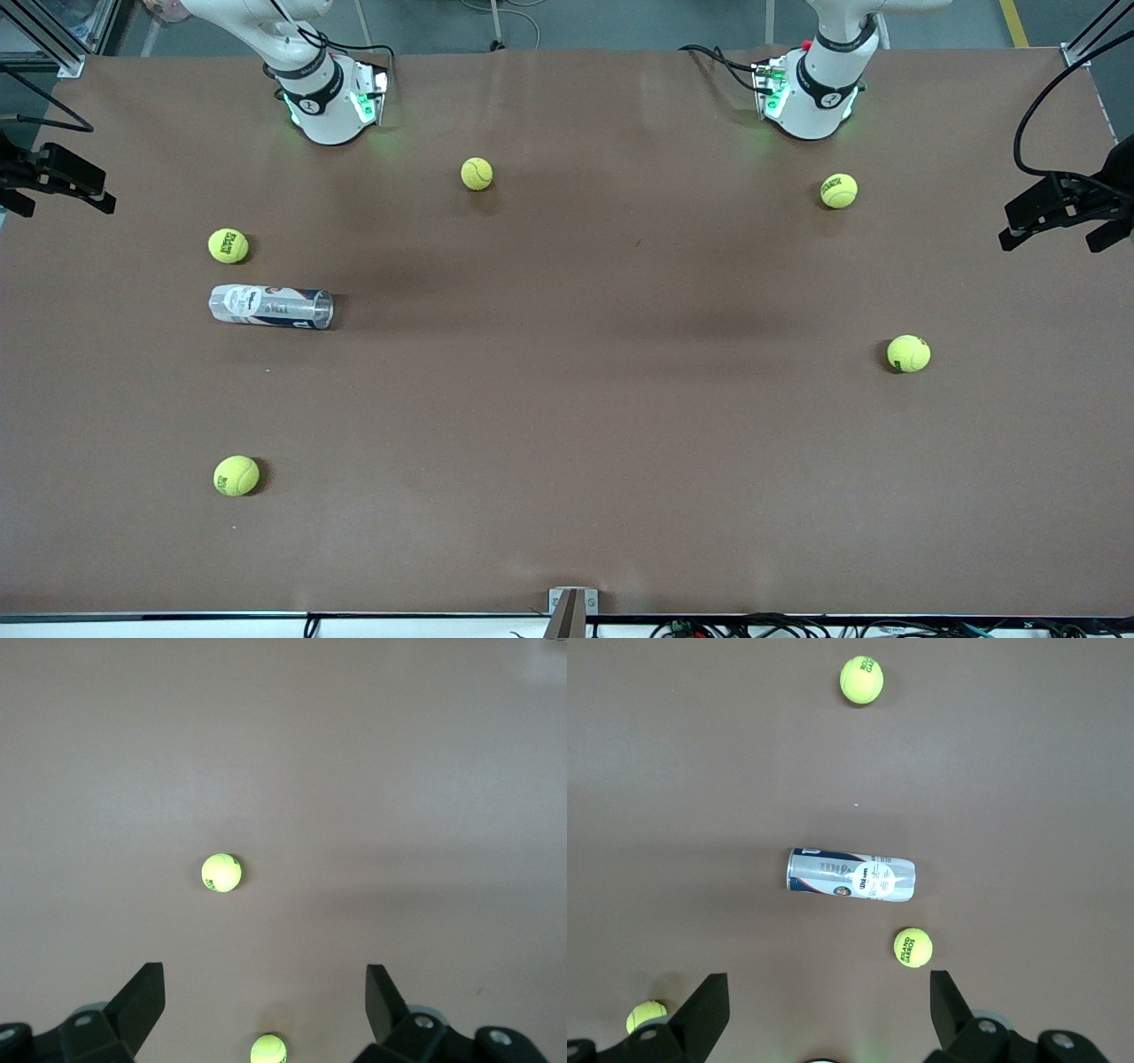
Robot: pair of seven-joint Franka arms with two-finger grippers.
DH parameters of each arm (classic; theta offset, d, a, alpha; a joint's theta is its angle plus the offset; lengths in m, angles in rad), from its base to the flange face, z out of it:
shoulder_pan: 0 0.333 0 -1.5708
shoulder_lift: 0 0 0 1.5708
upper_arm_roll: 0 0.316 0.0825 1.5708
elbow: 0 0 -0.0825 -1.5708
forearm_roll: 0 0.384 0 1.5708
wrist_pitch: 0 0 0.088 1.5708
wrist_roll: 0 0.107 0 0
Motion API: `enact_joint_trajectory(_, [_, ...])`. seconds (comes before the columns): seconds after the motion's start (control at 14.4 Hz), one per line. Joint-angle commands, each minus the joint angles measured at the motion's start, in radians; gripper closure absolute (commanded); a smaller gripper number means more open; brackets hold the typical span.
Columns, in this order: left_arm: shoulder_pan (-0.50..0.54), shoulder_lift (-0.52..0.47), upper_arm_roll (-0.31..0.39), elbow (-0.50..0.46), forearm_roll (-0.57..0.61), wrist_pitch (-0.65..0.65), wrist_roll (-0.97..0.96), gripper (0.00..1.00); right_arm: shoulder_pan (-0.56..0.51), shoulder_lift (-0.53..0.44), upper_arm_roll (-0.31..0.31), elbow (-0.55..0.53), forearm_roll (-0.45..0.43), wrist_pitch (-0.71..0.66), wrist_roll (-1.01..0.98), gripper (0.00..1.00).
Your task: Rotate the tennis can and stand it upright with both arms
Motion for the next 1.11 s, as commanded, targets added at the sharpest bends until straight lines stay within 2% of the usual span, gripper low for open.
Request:
enact_joint_trajectory(0.0, [0.003, -0.009, -0.002, -0.003, 0.012, -0.006, 0.009, 0.0, -0.012, -0.025, 0.011, -0.028, -0.011, 0.014, -0.019, 0.0])
enact_joint_trajectory(0.28, [0.003, -0.009, -0.002, -0.003, 0.01, -0.006, -0.001, 0.0, -0.012, -0.022, 0.009, -0.02, -0.011, 0.001, -0.017, 0.0])
enact_joint_trajectory(0.49, [0.001, -0.009, -0.002, -0.003, 0.01, -0.006, -0.003, 0.0, -0.015, -0.013, 0.011, 0.044, -0.015, 0.0, -0.017, 0.0])
enact_joint_trajectory(0.69, [0.0, -0.009, -0.002, -0.003, 0.01, -0.006, -0.003, 0.0, -0.028, 0.069, 0.005, 0.061, -0.028, 0.02, -0.017, 0.0])
enact_joint_trajectory(1.04, [0.003, -0.013, -0.004, -0.003, 0.01, -0.006, -0.003, 0.0, -0.036, 0.217, 0.003, 0.069, -0.071, 0.173, -0.017, 0.0])
